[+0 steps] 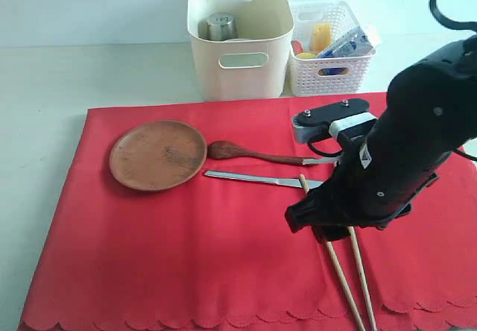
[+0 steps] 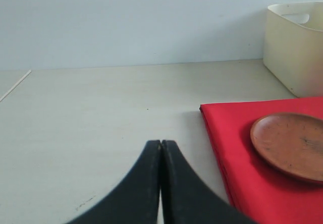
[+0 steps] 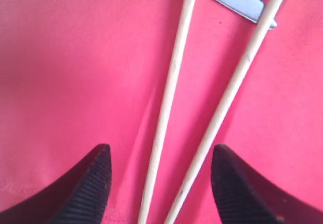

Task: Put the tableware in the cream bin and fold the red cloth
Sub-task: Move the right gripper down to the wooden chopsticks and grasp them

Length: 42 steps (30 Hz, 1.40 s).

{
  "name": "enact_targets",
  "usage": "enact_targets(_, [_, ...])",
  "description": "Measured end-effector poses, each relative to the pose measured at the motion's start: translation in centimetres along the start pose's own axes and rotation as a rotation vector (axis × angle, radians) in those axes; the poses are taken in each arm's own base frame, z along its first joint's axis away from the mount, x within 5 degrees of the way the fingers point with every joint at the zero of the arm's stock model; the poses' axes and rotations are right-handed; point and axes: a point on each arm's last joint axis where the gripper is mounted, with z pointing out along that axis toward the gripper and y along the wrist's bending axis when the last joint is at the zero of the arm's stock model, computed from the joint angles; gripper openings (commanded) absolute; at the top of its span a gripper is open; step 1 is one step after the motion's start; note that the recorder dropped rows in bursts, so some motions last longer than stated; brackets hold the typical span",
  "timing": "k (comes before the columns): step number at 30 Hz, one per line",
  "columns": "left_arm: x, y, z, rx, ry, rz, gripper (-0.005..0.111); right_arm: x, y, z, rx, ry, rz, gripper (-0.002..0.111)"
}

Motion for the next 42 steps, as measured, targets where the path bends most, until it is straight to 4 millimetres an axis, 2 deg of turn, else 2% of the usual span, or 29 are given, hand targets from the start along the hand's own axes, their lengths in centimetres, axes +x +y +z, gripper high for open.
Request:
enact_targets(10, [0.0,0.0,0.0,0.0,0.0,0.0,0.003,-0.6,-0.6,3.4,0.096,0.031,0.074,0.056])
enact_targets(19, [0.0,0.0,0.0,0.0,0.0,0.0,0.003,-0.7,-0.6,5.2,0.105,0.056,0.086,0.055])
enact_targets(21, [0.0,0.0,0.0,0.0,0.0,0.0,0.003,-0.7,-0.5,5.2,0.105,0.055,0.086,0.05])
enact_targets(28, [0.0,0.0,0.0,0.0,0.0,0.0,0.003,-0.8,-0.4,5.2,0.096,0.038,0.087,0.018])
enact_targets(33, [0.0,0.0,0.0,0.0,0.0,0.0,0.003,-0.8,-0.4,5.3,0.095,0.034,0.098,0.002])
enact_targets(42, [0.0,0.0,0.0,0.0,0.0,0.0,0.003,-0.9,-0.4,5.1,0.093,0.029,0.102,0.0])
